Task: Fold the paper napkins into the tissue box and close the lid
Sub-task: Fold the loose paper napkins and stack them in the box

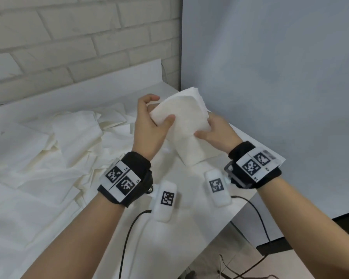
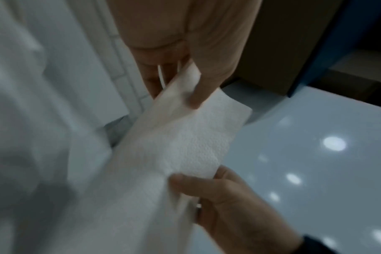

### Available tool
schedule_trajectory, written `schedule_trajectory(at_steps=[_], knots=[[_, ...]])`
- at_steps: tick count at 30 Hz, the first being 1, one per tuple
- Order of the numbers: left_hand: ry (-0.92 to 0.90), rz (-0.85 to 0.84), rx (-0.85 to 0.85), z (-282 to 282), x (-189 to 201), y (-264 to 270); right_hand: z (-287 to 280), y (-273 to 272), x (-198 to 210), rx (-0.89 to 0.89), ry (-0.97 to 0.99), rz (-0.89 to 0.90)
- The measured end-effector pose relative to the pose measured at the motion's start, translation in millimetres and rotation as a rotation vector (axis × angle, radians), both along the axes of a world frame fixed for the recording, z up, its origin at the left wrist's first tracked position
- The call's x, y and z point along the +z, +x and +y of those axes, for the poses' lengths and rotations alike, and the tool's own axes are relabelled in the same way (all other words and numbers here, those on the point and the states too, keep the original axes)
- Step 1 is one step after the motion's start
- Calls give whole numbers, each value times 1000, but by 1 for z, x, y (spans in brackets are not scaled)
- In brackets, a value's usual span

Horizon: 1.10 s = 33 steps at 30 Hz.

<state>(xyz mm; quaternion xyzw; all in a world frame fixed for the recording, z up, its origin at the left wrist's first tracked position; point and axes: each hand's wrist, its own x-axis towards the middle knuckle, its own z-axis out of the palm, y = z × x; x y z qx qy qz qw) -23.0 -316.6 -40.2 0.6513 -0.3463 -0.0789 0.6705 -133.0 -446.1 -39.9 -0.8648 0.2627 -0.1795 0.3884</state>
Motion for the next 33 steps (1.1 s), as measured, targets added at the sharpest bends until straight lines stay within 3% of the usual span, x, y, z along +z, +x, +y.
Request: schedule_trajectory(at_steps=[3,6,11,17,22,27,33], knots=[[139,-129,48,7,0,1,-13,-1,23,89,-202,108],[275,14,-11,9,-19,-10,-20,1,33,86,-383,222],[438,234,-101,10,-54,-25,-8,4,0,185,-578,650],[332,315,-102,5,-49,-24,-9,5,11,124,-702,580],[409,364,-53,4,-56,-24,0,5,0,194,-717,670],[355,362,-64,2,-46,-27,-2,3,18,130,-766,576],[420,352,-23,4,-50,-29,8,3,-1,231,-725,717]])
